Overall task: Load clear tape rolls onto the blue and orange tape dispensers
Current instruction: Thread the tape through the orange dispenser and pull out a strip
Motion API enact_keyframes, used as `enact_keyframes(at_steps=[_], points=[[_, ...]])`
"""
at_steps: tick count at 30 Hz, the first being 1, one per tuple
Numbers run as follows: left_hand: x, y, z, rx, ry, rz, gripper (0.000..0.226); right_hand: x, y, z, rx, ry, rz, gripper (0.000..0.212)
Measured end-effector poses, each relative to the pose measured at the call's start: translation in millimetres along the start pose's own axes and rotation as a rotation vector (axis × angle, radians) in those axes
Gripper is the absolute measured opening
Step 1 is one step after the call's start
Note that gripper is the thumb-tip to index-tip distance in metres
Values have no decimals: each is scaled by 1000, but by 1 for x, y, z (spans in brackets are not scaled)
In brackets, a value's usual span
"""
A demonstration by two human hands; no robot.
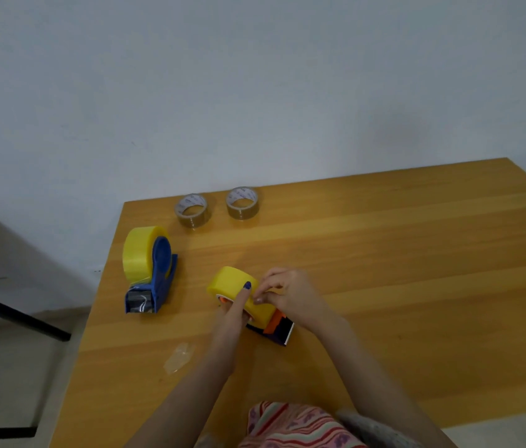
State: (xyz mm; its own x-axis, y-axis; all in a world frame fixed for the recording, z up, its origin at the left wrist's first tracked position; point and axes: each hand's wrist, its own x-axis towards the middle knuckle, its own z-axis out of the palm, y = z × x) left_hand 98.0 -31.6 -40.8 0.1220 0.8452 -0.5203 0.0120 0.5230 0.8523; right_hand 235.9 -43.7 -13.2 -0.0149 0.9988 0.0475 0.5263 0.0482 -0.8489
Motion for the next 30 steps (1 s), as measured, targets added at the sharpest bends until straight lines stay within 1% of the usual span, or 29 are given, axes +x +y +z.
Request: enact_keyframes(at_steps=[1,2,7,11,14,15,17,19,20,21,22,24,25,26,28,30], points=[[0,1,1,5,13,7,19,-1,0,0,-3,3,-2,6],[-1,3,1,11,19,17,17,-1,0,-1,-4,7,-1,5],[-5,4,1,38,69,62,25,-2,5,2,-44,-12,-53,3],[-4,6,-2,71,29,67,25,-3,6,3,-64,1,-71,4],[-3,14,-11,131,-55,51,23,-8,2,8,-72,13,-69,6],[-1,16,-15,155,-93,38,22,-11,-1,10,-30,27,-46,8],[0,20,-22,180,-133,25,20,-16,-4,10,141,67,56,19],[1,22,-27,206,-75,46,21,-17,-5,10,271,144,174,29],[1,22,-29,223,-26,70,24,-15,-2,11,275,183,242,29],[-2,23,-30,236,2,101,25,-13,-1,12,271,186,314,29],[-4,23,-31,247,2,128,23,-11,-1,13,281,142,391,29],[-8,23,-35,241,-43,152,14,-11,-6,21,381,-27,503,36],[-9,23,-38,225,-57,151,12,-11,-8,26,446,-78,526,39],[-10,24,-41,207,-65,143,12,-13,-12,30,494,-84,536,41],[-11,26,-48,167,-85,119,15,-12,-14,34,527,-33,548,38],[-14,26,-53,146,-110,93,14,-11,-15,37,482,1,531,29]])
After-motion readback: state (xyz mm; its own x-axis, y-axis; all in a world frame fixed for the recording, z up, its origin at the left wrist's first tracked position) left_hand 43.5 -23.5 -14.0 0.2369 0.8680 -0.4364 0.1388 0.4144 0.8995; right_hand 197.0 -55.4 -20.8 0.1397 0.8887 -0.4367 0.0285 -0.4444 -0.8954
